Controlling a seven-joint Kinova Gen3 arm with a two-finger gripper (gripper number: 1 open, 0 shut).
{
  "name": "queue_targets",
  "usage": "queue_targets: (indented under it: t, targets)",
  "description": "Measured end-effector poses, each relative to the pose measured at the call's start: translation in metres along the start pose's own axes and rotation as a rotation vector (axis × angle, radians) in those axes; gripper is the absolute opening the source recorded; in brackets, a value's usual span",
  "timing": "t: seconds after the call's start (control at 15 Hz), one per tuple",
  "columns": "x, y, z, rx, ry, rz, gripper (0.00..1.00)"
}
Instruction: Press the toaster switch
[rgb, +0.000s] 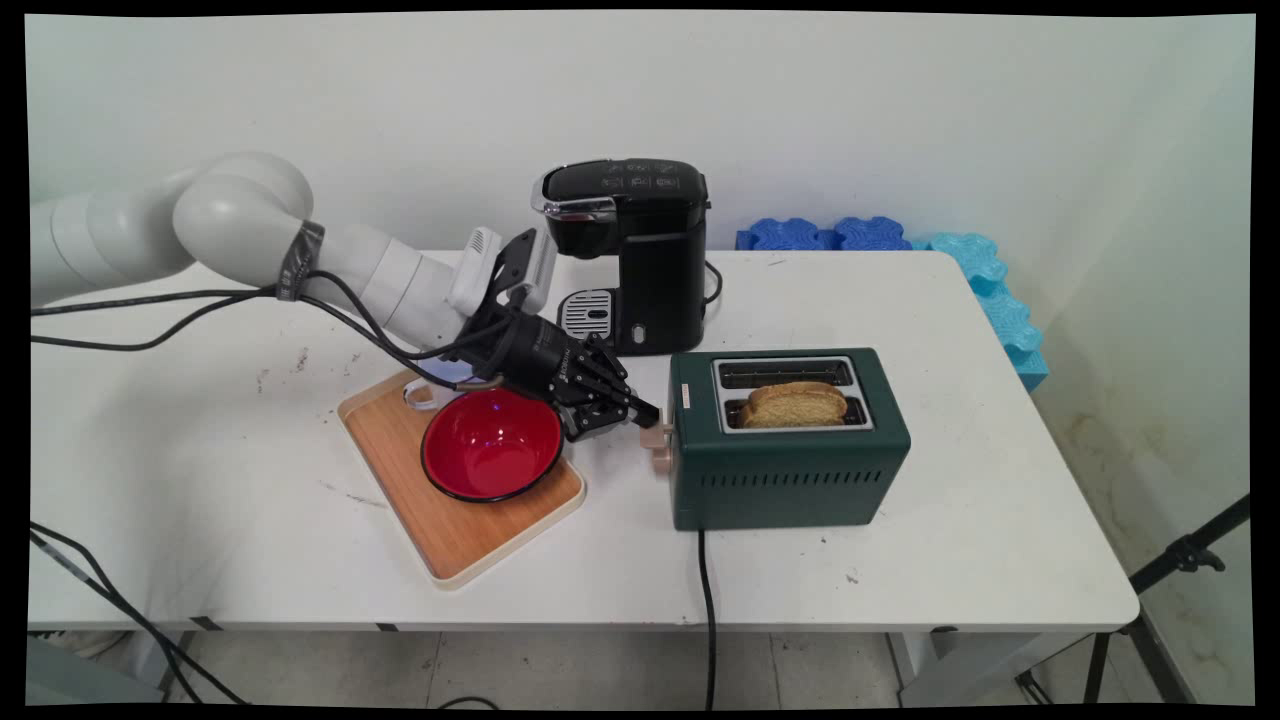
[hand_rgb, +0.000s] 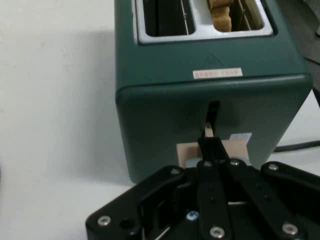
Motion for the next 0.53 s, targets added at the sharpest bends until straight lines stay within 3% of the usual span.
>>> queue_targets:
  t: [0.53]
  targets:
    - [-0.0047, 0.0016, 0.0057, -0.002, -0.014, -0.001, 0.00]
